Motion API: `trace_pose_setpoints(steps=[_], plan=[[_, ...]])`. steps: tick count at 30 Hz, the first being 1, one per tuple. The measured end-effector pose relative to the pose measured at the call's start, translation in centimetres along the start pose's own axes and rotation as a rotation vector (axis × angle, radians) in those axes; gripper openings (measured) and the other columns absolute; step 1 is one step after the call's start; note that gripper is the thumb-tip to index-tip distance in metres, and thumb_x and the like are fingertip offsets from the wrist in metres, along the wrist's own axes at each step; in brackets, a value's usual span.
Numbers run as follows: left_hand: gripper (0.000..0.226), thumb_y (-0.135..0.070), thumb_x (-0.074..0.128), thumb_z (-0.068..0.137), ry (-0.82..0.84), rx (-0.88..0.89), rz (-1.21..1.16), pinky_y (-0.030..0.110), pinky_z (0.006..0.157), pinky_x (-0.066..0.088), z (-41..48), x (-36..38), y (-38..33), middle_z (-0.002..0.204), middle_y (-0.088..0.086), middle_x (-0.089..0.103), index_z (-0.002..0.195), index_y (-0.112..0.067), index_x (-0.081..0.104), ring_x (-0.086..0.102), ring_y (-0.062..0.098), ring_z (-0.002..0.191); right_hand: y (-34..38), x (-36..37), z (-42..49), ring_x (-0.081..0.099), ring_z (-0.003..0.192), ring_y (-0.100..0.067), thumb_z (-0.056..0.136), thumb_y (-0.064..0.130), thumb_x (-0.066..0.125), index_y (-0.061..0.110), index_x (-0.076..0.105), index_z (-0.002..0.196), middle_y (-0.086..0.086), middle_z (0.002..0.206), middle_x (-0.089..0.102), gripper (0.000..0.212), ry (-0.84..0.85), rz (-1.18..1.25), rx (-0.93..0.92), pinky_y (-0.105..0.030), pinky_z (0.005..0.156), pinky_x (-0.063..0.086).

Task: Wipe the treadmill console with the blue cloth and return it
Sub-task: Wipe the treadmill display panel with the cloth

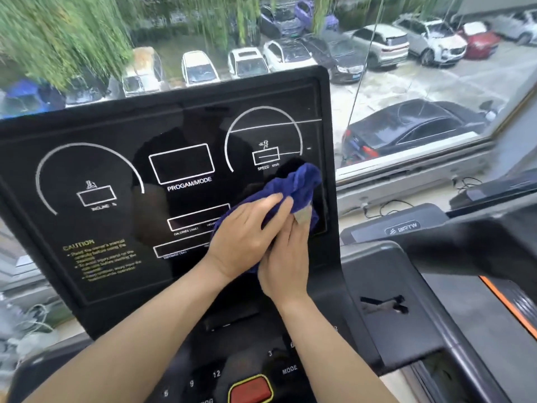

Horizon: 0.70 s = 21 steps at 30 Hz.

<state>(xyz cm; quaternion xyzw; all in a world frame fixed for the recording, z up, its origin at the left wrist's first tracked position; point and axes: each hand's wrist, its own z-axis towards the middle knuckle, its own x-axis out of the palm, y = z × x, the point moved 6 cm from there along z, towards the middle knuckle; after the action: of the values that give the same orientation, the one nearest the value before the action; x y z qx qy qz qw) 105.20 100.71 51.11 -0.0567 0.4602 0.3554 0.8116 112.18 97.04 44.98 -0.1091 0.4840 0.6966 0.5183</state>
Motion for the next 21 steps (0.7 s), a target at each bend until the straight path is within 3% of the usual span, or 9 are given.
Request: trace_pose_setpoints(steps=[1,3,6,9,14,19,21], plan=[[0.035,-0.017,0.058,0.101,0.041,-0.021,-0.101,0.038,0.097,0.053,-0.6,0.7,-0.1,0.129,0.008,0.066,0.136,-0.013,0.059,0.064,0.024,0.115,-0.4,0.0,0.2,0.009,0.152,-0.042,0.101,0.015,0.045,-0.009,0.021,0.152,-0.031,0.160,0.021,0.062,-0.008,-0.046,-0.018,-0.052,0.122,0.020],[0.046,-0.004,0.059,0.095,-0.021,0.124,-0.056,0.042,0.107,0.046,-2.4,1.1,0.2,0.145,0.018,0.053,0.141,-0.002,0.053,0.056,0.031,0.130,-1.2,-0.4,1.4,0.002,0.152,-0.045,0.104,0.027,0.033,-0.015,0.017,0.150,-0.036,0.159,0.008,0.064,0.008,-0.101,-0.062,-0.052,0.124,0.013],[0.057,-0.015,0.051,0.098,-0.020,0.092,0.026,0.041,0.120,0.029,-0.1,0.2,0.7,0.159,0.014,0.033,0.152,-0.005,0.037,0.038,0.027,0.145,-2.1,-1.2,4.2,0.006,0.151,-0.047,0.103,0.036,0.033,-0.013,0.014,0.150,-0.032,0.158,0.000,0.071,0.042,-0.157,-0.129,-0.051,0.124,0.010],[0.058,-0.029,0.038,0.106,0.031,0.064,0.201,0.041,0.122,0.020,4.0,-0.4,2.5,0.164,0.013,0.021,0.157,-0.006,0.024,0.027,0.027,0.150,-1.9,-2.9,8.7,0.008,0.150,-0.046,0.098,0.035,0.042,-0.011,0.016,0.151,-0.031,0.160,0.004,0.074,0.019,-0.207,-0.230,-0.050,0.124,0.009],[0.061,-0.032,0.033,0.106,-0.008,-0.055,0.248,0.042,0.125,0.010,8.3,-3.8,6.7,0.166,0.015,0.013,0.158,-0.005,0.016,0.015,0.028,0.154,2.8,-5.5,16.1,0.005,0.153,-0.040,0.097,0.036,0.041,-0.007,0.018,0.154,-0.029,0.163,0.008,0.076,-0.036,-0.224,-0.312,-0.043,0.124,0.003],[0.066,-0.035,0.038,0.104,0.013,-0.203,0.286,0.041,0.124,0.001,4.9,-4.3,8.6,0.165,0.016,0.012,0.158,-0.008,0.012,0.013,0.029,0.153,4.8,-4.0,14.5,0.005,0.154,-0.035,0.099,0.039,0.045,-0.003,0.019,0.155,-0.023,0.165,0.009,0.075,-0.016,-0.254,-0.477,-0.043,0.124,0.007],[0.067,-0.038,0.039,0.104,0.022,-0.202,0.278,0.042,0.123,-0.001,5.7,-4.0,7.9,0.166,0.015,0.013,0.159,-0.011,0.013,0.012,0.030,0.153,3.1,-4.2,14.0,0.005,0.154,-0.032,0.099,0.040,0.046,-0.002,0.016,0.155,-0.021,0.165,0.009,0.077,-0.012,-0.244,-0.455,-0.040,0.124,0.006]])
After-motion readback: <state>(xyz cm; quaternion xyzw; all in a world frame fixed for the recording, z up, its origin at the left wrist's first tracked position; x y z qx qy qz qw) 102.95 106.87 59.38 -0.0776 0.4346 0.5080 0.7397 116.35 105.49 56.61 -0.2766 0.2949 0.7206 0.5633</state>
